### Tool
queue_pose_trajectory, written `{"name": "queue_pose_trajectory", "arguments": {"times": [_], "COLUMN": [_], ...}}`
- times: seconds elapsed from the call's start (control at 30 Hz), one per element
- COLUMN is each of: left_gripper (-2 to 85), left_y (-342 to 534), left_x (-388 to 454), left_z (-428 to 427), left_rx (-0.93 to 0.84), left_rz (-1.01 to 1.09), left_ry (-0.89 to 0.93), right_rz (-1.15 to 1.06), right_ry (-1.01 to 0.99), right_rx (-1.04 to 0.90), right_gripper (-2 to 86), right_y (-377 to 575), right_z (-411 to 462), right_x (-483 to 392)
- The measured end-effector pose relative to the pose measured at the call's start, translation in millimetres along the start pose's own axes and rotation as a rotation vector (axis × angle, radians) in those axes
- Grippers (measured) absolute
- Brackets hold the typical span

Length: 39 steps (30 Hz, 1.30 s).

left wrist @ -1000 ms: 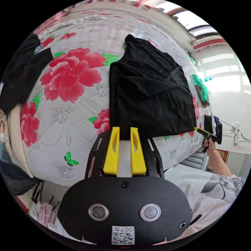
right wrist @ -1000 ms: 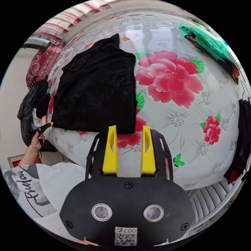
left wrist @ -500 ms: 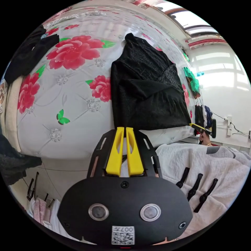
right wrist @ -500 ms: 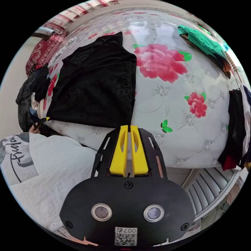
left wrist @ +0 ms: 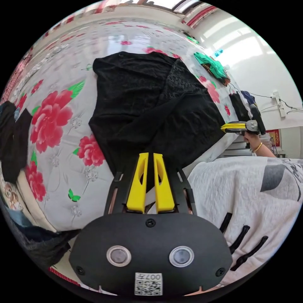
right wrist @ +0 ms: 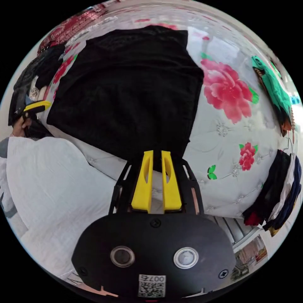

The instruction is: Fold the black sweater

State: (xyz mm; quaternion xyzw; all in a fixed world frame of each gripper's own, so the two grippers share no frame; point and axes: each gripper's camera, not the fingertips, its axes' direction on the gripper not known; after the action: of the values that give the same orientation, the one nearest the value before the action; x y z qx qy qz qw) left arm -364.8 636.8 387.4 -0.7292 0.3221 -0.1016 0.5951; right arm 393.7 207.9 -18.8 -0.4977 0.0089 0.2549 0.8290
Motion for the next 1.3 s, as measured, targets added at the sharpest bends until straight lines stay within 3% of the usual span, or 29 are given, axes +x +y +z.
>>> {"name": "queue_pose_trajectory", "arguments": {"times": [0.13, 0.3, 0.6, 0.77, 0.93, 1.17, 1.3], "left_gripper": [-0.5, -0.9, -0.8, 0.9, 3.5, 1.5, 1.0], "left_y": [-31.5, -56.2, -25.0, 26.8, 66.5, 4.9, -34.6], "left_x": [-6.9, -33.9, -119.8, -94.5, -46.0, -15.3, 4.7], "left_z": [24.8, 19.0, -55.6, -24.6, -0.4, -3.7, -2.2], "left_rx": [-0.102, -0.091, 0.279, 0.142, 0.059, 0.043, -0.053], "left_rz": [0.014, -0.054, -0.408, -0.302, -0.17, 0.036, 0.12], "left_ry": [0.084, 0.163, 0.119, 0.093, 0.044, -0.027, -0.059], "right_rz": [0.017, 0.053, 0.193, 0.298, 0.437, 0.381, 0.313], "right_ry": [0.079, 0.109, 0.026, -0.111, -0.175, -0.183, -0.16], "right_rx": [-0.005, -0.025, 0.036, 0.217, 0.191, 0.183, 0.164], "right_gripper": [0.7, 0.7, 2.6, 6.0, 7.0, 7.2, 7.3], "right_y": [-9.4, -16.1, -8.2, 28.1, 58.4, 42.0, 29.6], "right_z": [0.4, 0.2, -3.8, -25.0, -14.2, -10.9, -10.4], "right_x": [-19.0, -31.6, -29.0, -17.4, 5.2, -14.3, -33.7]}}
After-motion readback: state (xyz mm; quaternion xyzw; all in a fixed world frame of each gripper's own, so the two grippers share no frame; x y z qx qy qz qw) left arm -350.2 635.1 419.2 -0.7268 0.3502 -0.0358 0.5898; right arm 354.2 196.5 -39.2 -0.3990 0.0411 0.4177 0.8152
